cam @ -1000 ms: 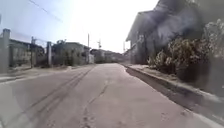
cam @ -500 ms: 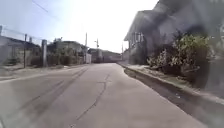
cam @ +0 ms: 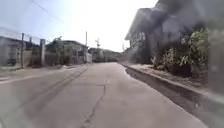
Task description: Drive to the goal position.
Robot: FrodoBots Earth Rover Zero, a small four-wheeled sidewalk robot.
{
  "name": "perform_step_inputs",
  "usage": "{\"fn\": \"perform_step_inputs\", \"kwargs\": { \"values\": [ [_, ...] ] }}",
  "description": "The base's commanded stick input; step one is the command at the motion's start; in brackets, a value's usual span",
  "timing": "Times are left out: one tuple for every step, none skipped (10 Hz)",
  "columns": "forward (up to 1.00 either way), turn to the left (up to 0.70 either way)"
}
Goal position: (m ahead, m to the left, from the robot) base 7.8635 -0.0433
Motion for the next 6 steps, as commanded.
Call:
{"fn": "perform_step_inputs", "kwargs": {
  "values": [
    [0.85,0.00],
    [0.85,0.00],
    [0.85,0.00],
    [0.85,0.00],
    [0.85,0.00],
    [0.85,0.00]
  ]
}}
